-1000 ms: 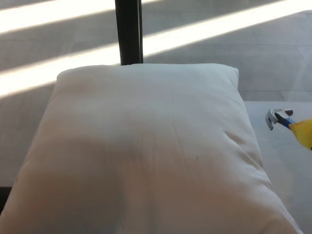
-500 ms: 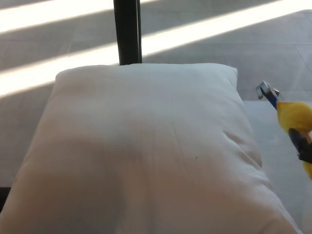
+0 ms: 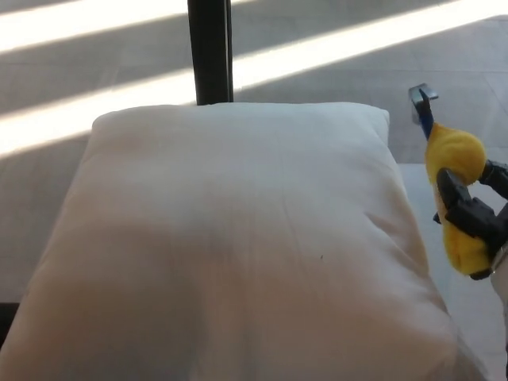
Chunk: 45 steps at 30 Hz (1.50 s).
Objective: A hammer is kept on the right hand side and a pillow is kept on the left hand side on the desk infront of the robot and the robot uses its right hand to pick up the hammer and makes a downward swinging motion to hit the pillow
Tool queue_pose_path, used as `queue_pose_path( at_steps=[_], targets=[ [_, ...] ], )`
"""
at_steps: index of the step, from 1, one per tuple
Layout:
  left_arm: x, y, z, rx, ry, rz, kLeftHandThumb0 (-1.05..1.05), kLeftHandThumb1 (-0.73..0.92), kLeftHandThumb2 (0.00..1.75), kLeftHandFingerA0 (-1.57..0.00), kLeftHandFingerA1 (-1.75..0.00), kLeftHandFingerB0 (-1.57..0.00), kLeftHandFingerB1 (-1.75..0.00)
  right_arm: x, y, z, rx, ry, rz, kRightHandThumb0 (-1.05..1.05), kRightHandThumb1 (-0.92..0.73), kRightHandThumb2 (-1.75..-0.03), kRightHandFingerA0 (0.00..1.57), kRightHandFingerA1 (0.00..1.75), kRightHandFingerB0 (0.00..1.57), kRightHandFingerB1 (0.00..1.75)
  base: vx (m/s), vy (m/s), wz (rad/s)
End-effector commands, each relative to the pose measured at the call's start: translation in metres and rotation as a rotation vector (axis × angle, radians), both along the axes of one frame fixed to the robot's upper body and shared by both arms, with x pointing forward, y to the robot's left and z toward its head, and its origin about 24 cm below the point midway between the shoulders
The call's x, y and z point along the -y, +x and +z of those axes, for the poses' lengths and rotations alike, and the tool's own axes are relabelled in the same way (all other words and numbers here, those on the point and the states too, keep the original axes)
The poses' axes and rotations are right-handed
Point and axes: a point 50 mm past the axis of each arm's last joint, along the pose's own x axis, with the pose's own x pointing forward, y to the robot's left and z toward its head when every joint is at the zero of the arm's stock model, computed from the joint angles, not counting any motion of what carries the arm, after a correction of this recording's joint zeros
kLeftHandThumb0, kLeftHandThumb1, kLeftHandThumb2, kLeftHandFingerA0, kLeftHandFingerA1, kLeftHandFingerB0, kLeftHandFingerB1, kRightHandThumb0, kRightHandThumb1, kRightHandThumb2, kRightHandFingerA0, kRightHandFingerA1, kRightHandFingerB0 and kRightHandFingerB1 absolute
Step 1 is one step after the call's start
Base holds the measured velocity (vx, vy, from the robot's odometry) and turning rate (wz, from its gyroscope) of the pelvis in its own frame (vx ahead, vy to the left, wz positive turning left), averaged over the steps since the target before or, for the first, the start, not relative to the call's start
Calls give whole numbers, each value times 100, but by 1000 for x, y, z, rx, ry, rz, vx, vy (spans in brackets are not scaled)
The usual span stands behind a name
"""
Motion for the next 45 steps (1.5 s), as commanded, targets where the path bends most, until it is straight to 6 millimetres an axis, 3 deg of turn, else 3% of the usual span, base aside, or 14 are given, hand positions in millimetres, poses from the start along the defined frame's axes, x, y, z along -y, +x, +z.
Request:
queue_pose_path(
  at_steps=[1, 5, 6, 7, 14, 15, 24, 25, 28, 32, 38, 39, 41, 45],
  targets=[
    [-5, -10, 5, -15, 32, 4, -58, 62, 59, -72, -65, -77, -57, -26, 18, 105, 181, 391, 150, -36, -83, -94, 108, 175, 75, 175, 0, 0, 0],
    [-5, -12, 5, -23, 35, -3, -58, 63, 59, -71, -66, -78, -58, -28, 21, 120, 208, 356, 182, -34, -73, -110, 108, 175, 76, 175, 0, 0, 0],
    [-5, -11, 5, -24, 37, -8, -56, 63, 59, -73, -67, -77, -57, -29, 22, 130, 228, 336, 218, -34, -64, -123, 106, 175, 77, 175, 0, 0, 0],
    [-5, -10, 5, -29, 42, -10, -58, 63, 59, -74, -68, -77, -57, -31, 23, 139, 233, 325, 242, -34, -61, -124, 108, 175, 79, 175, 0, 0, 0],
    [-9, -6, 10, -20, 59, -34, -58, 64, 59, -71, -67, -75, -58, -45, 25, 168, 213, 282, 336, -34, -69, -109, 109, 175, 76, 175, 0, 0, 0],
    [-10, -8, 9, -4, 45, -2, -60, 60, 58, -72, -66, -77, -59, -52, 25, 170, 190, 277, 369, -36, -78, -102, 109, 175, 78, 175, 0, 0, 0],
    [-11, -7, 11, -3, 46, 8, -59, 61, 59, -73, -69, -74, -57, -76, 23, 152, 69, 268, 436, -32, -71, -114, 105, 175, 71, 175, 0, 0, 0],
    [-11, -7, 11, -5, 48, -2, -59, 62, 59, -72, -68, -73, -57, -78, 22, 150, 58, 281, 443, -34, -76, -103, 107, 175, 69, 175, 0, 0, 0],
    [-11, -7, 10, 7, 41, 27, -58, 61, 58, -73, -69, -72, -55, -82, 22, 148, 44, 270, 457, -37, -79, -100, 107, 175, 71, 175, 0, 0, 0],
    [-12, -7, 11, -6, 48, 2, -58, 62, 59, -72, -68, -73, -55, -83, 22, 153, 64, 277, 466, -38, -73, -108, 107, 175, 73, 175, 0, 0, 0],
    [-11, -6, 11, 2, 49, 3, -58, 61, 59, -73, -68, -70, -53, -84, 22, 153, 62, 267, 465, -37, -75, -105, 107, 175, 69, 175, 0, 0, 0],
    [-12, -5, 11, 5, 45, 4, -59, 61, 59, -73, -68, -74, -56, -86, 23, 139, 32, 278, 463, -37, -81, -96, 105, 175, 67, 175, 0, 0, 0],
    [-12, -5, 11, 5, 45, 4, -59, 61, 59, -73, -68, -74, -56, -87, 23, 137, 28, 279, 463, -37, -81, -96, 105, 175, 67, 175, 0, 0, 0],
    [-14, -3, 13, 8, 48, 10, -56, 61, 58, -71, -64, -71, -54, -90, 22, 100, -91, 270, 398, -33, -87, -83, 106, 175, 64, 175, 0, 0, 0]
  ],
)
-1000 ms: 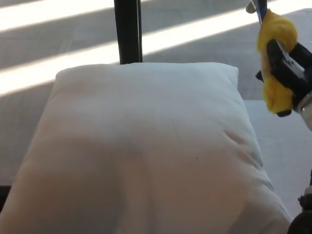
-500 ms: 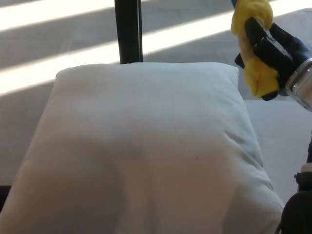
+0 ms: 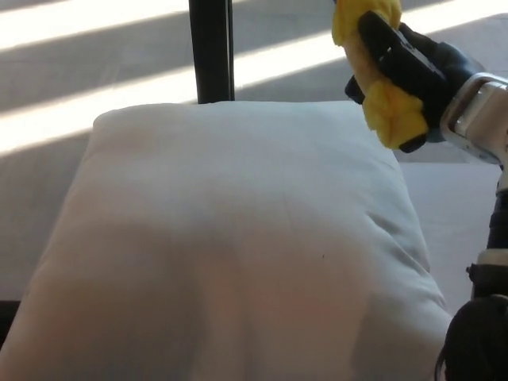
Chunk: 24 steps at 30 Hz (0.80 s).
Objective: A hammer is kept on the right hand side and a pillow is kept on the left hand side on the desk infront of the robot and the robot uses its right hand to pick up the hammer and makes a downward swinging motion to hit the pillow
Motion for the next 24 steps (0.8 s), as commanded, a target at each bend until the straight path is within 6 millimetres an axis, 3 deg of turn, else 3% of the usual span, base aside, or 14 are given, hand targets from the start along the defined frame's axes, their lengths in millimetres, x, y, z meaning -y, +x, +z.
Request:
queue_pose_path(
  at_steps=[1, 3, 5, 6, 9, 10, 13, 18, 19, 21, 22, 24],
  targets=[
    [-10, 3, 9, 23, 28, 16, -55, 61, 58, -71, -65, -69, -52, -4, -4, -39, -112, -16, -38, -35, -91, -80, 104, 175, 64, 175, 0, 0, 0],
    [-9, 4, 9, 22, 34, 5, -56, 62, 59, -73, -68, -73, -56, -5, -8, -64, -194, -28, -60, -37, -89, -78, 104, 175, 67, 175, 0, 0, 0],
    [-9, 5, 9, 16, 47, -10, -56, 62, 59, -73, -67, -74, -58, -6, -10, -77, -231, -69, -66, -35, -86, -80, 106, 175, 72, 175, 0, 0, 0],
    [-9, 7, 9, 31, 38, -5, -58, 62, 59, -72, -67, -76, -60, -6, -15, -99, -290, -84, -93, -37, -90, -76, 105, 175, 71, 175, 0, 0, 0],
    [-10, 9, 11, 36, 40, -20, -59, 62, 59, -70, -65, -74, -59, -7, -21, -120, -349, -101, -93, -39, -92, -71, 105, 175, 68, 175, 0, 0, 0],
    [-11, 12, 12, 42, 55, -15, -57, 62, 59, -72, -65, -75, -57, -6, -28, -146, -398, -134, -106, -41, -88, -73, 101, 175, 71, 169, 0, 0, 0],
    [-12, 13, 12, 59, 50, 13, -53, 62, 59, -76, -68, -76, -57, -4, -33, -161, -409, -162, -95, -36, -83, -82, 108, 175, 75, 175, 0, 0, 0],
    [-13, 15, 14, 57, 47, -3, -54, 64, 59, -73, -65, -68, -52, -2, -44, -190, -481, -247, -102, -40, -81, -78, 107, 175, 72, 172, 0, 0, 0],
    [-14, 16, 14, 48, 51, -1, -54, 63, 59, -75, -65, -73, -55, 1, -52, -207, -529, -302, -112, -38, -78, -82, 106, 175, 74, 173, 0, 0, 0],
    [-14, 16, 14, 30, 65, -18, -55, 64, 59, -74, -65, -77, -58, 1, -55, -212, -542, -298, -115, -42, -83, -73, 106, 175, 71, 175, 0, 0, 0],
    [-14, 16, 14, 43, 61, 0, -52, 62, 59, -74, -66, -74, -57, -1, -54, -212, -535, -309, -109, -40, -81, -81, 106, 175, 78, 175, 0, 0, 0],
    [-14, 16, 14, 50, 58, 11, -52, 62, 59, -74, -66, -74, -57, -1, -54, -212, -529, -313, -106, -40, -81, -81, 106, 175, 78, 175, 0, 0, 0]
  ],
)
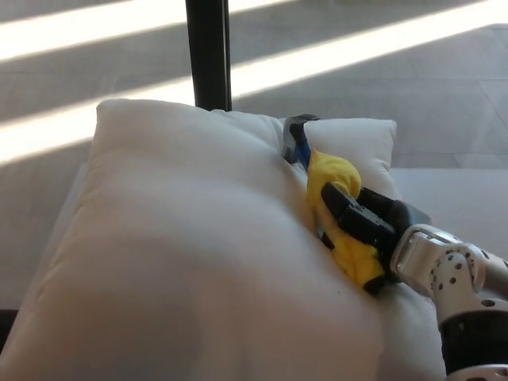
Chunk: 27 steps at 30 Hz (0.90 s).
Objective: A hammer is kept on the right hand side and a pillow is kept on the left hand side on the desk infront of the robot and the robot uses its right hand to pick up the hammer and makes a downward swinging motion to hit the pillow
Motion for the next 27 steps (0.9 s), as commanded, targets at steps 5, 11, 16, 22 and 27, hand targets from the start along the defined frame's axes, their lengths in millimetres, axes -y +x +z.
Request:
queue_pose_path(
  at_steps=[5, 11, 16, 22, 27],
  targets=[
    [-8, -3, 8, -12, 42, -16, -55, 64, 59, -74, -65, -71, -52, 12, -24, -51, -178, -161, -2, -37, -76, -85, 108, 175, 79, 174, 0, 0, 0],
    [-7, -5, 6, -18, 30, 20, -57, 61, 59, -75, -66, -77, -56, 12, -4, -19, -115, -109, -15, -43, -79, -79, 107, 175, 74, 167, 0, 0, 0],
    [-8, 0, 8, 26, 19, 9, -55, 62, 59, -72, -65, -72, -54, 8, 16, 20, -24, -62, -28, -39, -84, -76, 106, 175, 69, 170, 0, 0, 0],
    [-5, -6, 4, -8, 20, 15, -55, 63, 59, -70, -64, -73, -55, 1, 28, 52, 44, -18, -69, -39, -84, -77, 107, 175, 74, 175, 0, 0, 0],
    [-3, -5, 3, 5, 18, 14, -55, 62, 59, -70, -64, -71, -55, -2, 36, 78, 117, 37, -77, -34, -76, -85, 105, 175, 74, 175, 0, 0, 0]
  ],
)
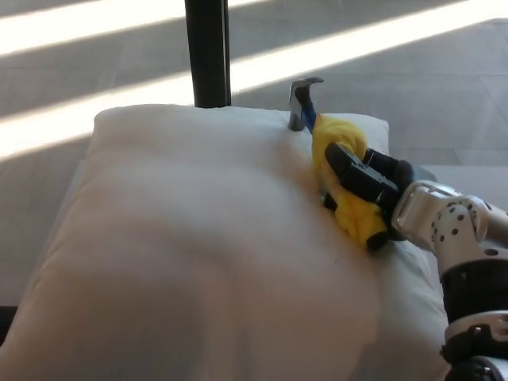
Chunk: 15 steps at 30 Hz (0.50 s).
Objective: A hammer is kept on the right hand side and a pillow is kept on the left hand side on the desk infront of the robot and the robot uses its right hand to pick up the hammer and makes a downward swinging motion to hit the pillow
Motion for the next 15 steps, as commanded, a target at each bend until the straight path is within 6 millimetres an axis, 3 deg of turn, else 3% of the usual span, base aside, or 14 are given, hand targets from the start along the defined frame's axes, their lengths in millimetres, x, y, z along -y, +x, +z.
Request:
queue_pose_path(
  at_steps=[1, 3, 5, 7, 10, 11, 14, 15],
  targets=[
    [-2, -2, 2, -1, 12, -2, -55, 63, 59, -69, -62, -70, -54, -4, 8, 26, 50, 38, -18, -33, -76, -87, 105, 175, 76, 175, 0, 0, 0],
    [-2, -3, 2, -6, 21, -2, -55, 63, 59, -73, -65, -71, -54, -5, 11, 42, 96, 66, -6, -35, -81, -87, 106, 175, 71, 170, 0, 0, 0],
    [-2, -3, 2, -6, 26, -11, -55, 63, 59, -73, -65, -71, -54, -5, 12, 44, 102, 71, -4, -35, -81, -87, 106, 175, 71, 170, 0, 0, 0],
    [-2, -3, 3, -2, 14, -17, -55, 64, 59, -69, -64, -71, -55, -3, 15, 63, 131, 108, 14, -37, -83, -84, 108, 175, 72, 175, 0, 0, 0],
    [-2, -3, 3, 0, 13, -5, -57, 62, 59, -71, -65, -73, -57, 4, 17, 78, 156, 126, 0, -35, -78, -86, 108, 175, 74, 175, 0, 0, 0],
    [-3, -4, 4, -8, 20, -16, -58, 63, 59, -70, -64, -70, -54, 10, 17, 86, 182, 116, -19, -31, -77, -94, 107, 175, 69, 175, 0, 0, 0],
    [-3, -5, 3, -6, 17, -10, -57, 63, 59, -72, -66, -72, -54, 22, 17, 97, 203, 116, -47, -34, -81, -91, 105, 175, 68, 175, 0, 0, 0],
    [-3, -5, 3, -23, 24, -16, -58, 63, 59, -73, -64, -72, -53, 28, 17, 101, 215, 117, -59, -32, -76, -98, 105, 175, 70, 175, 0, 0, 0]
  ],
)
